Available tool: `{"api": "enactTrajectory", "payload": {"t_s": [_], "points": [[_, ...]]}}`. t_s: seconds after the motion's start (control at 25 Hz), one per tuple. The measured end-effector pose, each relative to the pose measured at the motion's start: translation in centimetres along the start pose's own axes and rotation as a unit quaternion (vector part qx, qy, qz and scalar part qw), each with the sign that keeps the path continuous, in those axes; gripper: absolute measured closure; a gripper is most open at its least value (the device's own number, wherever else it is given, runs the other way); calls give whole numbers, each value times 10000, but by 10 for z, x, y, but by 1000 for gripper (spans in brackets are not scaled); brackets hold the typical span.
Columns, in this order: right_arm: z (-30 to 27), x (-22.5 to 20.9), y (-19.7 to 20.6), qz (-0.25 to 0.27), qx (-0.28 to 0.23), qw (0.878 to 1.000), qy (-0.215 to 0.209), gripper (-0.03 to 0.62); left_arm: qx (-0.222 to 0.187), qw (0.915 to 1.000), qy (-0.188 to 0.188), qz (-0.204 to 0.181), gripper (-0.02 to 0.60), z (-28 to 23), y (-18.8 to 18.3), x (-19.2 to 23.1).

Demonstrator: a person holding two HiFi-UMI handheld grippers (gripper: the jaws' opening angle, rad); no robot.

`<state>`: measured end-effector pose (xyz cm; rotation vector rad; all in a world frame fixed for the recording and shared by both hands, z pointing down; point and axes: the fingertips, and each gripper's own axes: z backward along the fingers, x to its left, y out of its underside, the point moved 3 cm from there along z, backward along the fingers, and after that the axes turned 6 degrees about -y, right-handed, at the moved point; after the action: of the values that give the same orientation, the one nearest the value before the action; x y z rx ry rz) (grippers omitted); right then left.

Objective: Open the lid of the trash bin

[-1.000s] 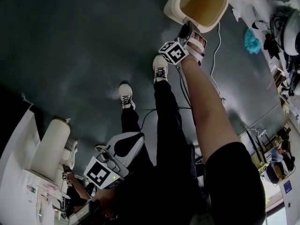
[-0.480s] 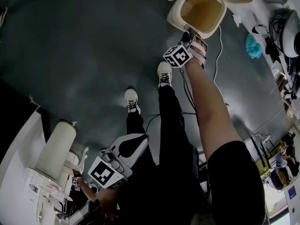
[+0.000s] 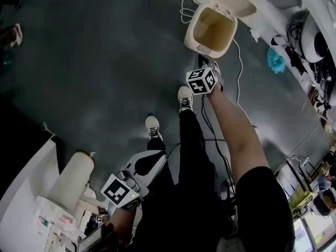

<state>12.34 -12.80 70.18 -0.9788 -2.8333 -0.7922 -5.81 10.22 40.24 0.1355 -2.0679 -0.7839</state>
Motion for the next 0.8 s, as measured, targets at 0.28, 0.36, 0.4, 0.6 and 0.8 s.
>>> {"api": "enactTrajectory", "payload": {"t_s": [0.28,0.36,0.4,0.6,0.8], "points": [[100,-5,-45,-1256,-1051,9816,-981,586,-102,9990,202,-378,580,13,-31,-26],[135,-5,-58,-1704,-1284,9702,-1148,586,-99,9983,271,-500,580,23,-38,-32],[153,-5,-65,-1908,-1405,9637,-1229,586,-109,9979,325,-548,580,28,-43,-36],[250,-9,-94,-2694,-2104,9261,-1596,586,-227,9946,579,-825,580,46,-73,-67],[346,-2,-113,-2768,-2672,9061,-1762,586,-281,9888,808,-1223,581,60,-91,-94]]}}
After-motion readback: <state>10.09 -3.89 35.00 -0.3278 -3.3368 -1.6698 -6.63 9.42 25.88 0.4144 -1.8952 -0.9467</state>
